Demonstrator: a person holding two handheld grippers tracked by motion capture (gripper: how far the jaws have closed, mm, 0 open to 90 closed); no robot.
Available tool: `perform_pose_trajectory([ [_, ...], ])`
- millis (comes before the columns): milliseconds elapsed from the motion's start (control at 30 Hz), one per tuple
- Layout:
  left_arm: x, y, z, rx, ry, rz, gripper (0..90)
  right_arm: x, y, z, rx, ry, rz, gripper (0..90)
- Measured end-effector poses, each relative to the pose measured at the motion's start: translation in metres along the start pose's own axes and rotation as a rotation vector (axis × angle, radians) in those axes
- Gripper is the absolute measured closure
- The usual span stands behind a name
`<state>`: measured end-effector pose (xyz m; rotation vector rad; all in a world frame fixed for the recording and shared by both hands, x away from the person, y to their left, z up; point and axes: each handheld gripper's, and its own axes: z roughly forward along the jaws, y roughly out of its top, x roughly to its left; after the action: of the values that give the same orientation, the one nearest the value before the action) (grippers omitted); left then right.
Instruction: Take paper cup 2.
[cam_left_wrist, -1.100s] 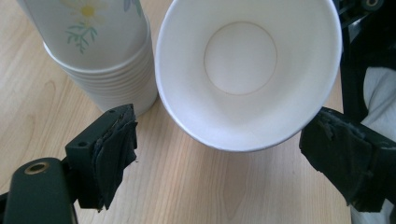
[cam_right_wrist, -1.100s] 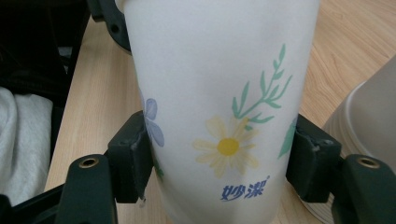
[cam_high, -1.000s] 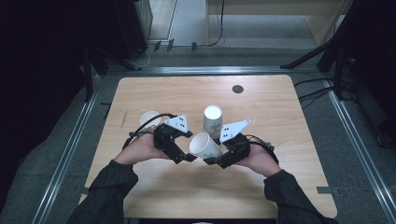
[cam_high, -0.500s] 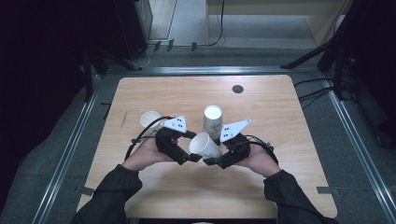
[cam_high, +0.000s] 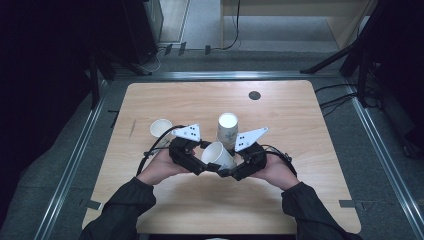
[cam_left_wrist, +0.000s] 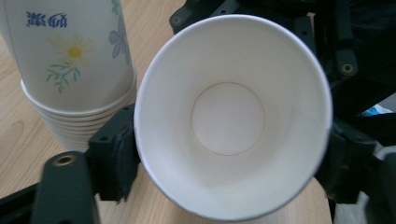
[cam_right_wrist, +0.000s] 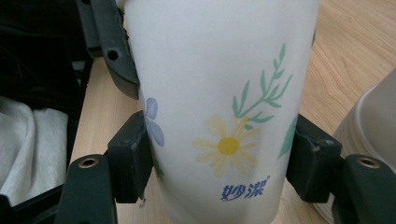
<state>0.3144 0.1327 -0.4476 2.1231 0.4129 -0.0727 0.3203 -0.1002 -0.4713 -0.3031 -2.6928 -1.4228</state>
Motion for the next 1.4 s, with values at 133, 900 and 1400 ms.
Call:
perform_pose_trajectory([
  [133, -0.001, 0.0, -0.001, -0.005, 0.002, 0.004, 22.9, 0.0, 0.0, 0.0, 0.002, 0.001, -0.001, 33.5],
  [900, 0.008, 0.003, -0.037, 0.025, 0.077, 0.011, 24.1, -0.001, -0.009, -0.004, 0.076, -0.103, 0.021, 20.9],
  [1400, 0.015, -0.005, -0.048, 0.109, 0.122, 0.03, 24.2, -0.001, -0.018, -0.017, 0.071, -0.196, 0.042, 20.9],
])
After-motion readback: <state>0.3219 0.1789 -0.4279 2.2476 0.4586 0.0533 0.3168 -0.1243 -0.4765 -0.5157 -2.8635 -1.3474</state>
